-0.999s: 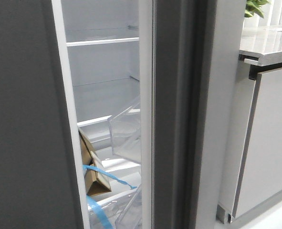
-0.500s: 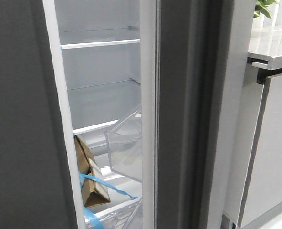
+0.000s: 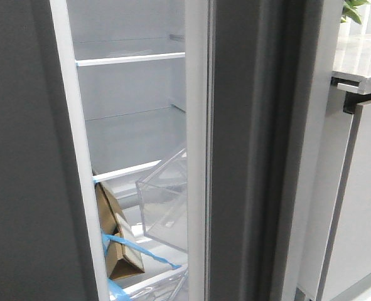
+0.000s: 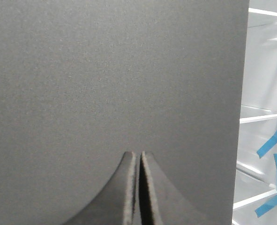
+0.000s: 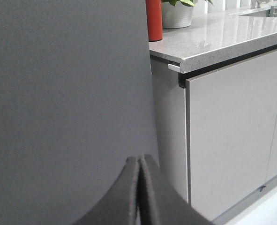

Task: Close fridge door
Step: 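Push the grey door with both grippers toward the fridge opening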

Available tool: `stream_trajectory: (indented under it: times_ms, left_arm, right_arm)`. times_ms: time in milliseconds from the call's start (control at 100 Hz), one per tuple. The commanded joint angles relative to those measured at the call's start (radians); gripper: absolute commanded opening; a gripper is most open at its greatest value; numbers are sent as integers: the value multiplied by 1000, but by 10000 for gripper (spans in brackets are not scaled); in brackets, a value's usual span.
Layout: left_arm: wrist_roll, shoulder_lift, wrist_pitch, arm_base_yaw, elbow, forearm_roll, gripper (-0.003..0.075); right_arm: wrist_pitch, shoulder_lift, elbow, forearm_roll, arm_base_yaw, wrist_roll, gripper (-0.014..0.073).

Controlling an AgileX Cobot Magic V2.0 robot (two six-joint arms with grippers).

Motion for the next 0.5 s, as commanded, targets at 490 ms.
stream_trajectory:
  times_ms: [490]
  left_arm:
    - [-2,-10,-73,-3,35,-4,-20]
  right_arm:
    - [256,140,-438,290,-6,-1,-46]
